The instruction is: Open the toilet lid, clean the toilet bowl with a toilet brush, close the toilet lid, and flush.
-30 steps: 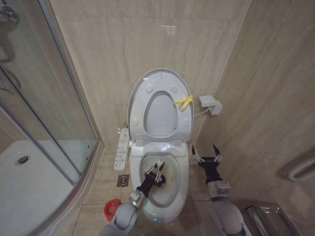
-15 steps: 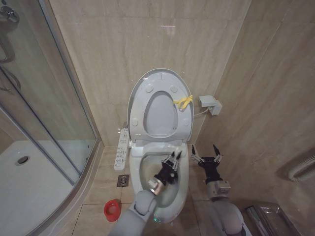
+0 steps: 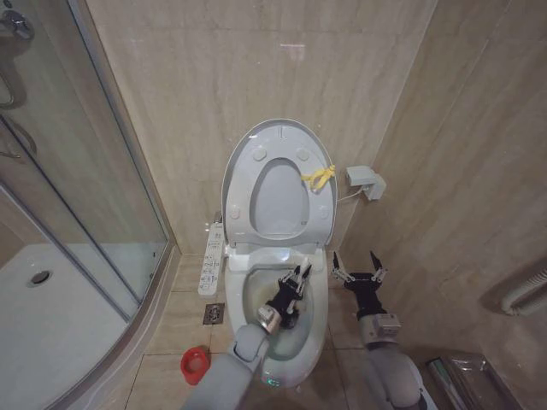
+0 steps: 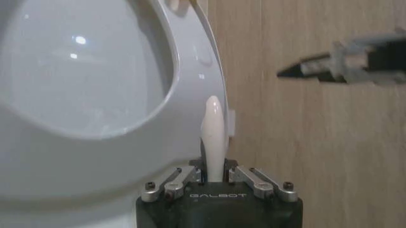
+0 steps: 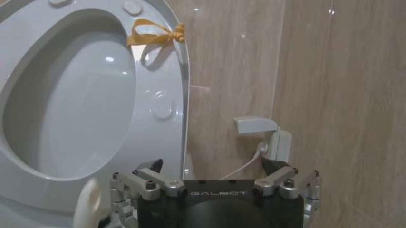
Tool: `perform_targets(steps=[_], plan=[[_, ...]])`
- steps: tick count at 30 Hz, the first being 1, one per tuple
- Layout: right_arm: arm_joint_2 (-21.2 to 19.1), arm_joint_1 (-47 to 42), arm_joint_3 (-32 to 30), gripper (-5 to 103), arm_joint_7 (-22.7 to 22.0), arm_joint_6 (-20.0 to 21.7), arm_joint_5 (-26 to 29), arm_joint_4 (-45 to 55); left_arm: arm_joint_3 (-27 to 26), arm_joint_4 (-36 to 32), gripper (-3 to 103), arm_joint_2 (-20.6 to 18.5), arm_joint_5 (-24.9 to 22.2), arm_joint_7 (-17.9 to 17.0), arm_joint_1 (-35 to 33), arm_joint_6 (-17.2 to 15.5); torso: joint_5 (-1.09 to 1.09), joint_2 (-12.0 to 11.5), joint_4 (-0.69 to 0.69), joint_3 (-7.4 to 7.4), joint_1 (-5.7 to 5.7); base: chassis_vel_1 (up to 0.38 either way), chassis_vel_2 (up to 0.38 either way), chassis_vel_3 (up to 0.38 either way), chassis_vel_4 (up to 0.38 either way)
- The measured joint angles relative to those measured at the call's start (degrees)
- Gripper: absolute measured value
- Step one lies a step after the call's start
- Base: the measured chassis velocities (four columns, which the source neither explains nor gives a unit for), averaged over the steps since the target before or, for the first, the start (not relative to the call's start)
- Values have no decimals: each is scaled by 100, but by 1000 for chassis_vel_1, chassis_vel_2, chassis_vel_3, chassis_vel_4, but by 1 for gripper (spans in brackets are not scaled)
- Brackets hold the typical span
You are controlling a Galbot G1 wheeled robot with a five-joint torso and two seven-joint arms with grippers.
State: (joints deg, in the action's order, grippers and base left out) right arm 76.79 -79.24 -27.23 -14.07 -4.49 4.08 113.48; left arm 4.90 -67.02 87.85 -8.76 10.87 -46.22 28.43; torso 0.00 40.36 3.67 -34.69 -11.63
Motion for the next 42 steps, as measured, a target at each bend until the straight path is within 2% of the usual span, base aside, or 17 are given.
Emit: perform_targets(steps=[5,8,11,20,26,33,38,42], plan=[[0,0,0,100,0,0,0,0,106,208,19,114,-16,27,111,11,0,0,1,0,0,0,0,0,0],[0,0,0,100,0,0,0,0,223,625,19,177,-16,129,112,139,0,0,0,0,0,0,0,0,0],[0,0,0,100,0,0,0,0,255,770,19,187,-15,162,139,190,0,0,-1,1,0,0,0,0,0],[0,0,0,100,0,0,0,0,252,521,19,201,-51,163,495,110,0,0,2,0,0,0,0,0,0],[0,0,0,100,0,0,0,0,279,914,19,210,-56,232,480,199,0,0,-1,0,0,0,0,0,0],[0,0,0,100,0,0,0,0,282,519,19,101,-138,243,569,184,0,0,0,1,0,0,0,0,0],[0,0,0,100,0,0,0,0,332,910,19,151,-122,246,538,220,0,0,-1,0,0,0,0,0,0],[0,0,0,100,0,0,0,0,363,860,19,225,-126,246,553,225,0,0,-1,0,0,0,0,0,0]])
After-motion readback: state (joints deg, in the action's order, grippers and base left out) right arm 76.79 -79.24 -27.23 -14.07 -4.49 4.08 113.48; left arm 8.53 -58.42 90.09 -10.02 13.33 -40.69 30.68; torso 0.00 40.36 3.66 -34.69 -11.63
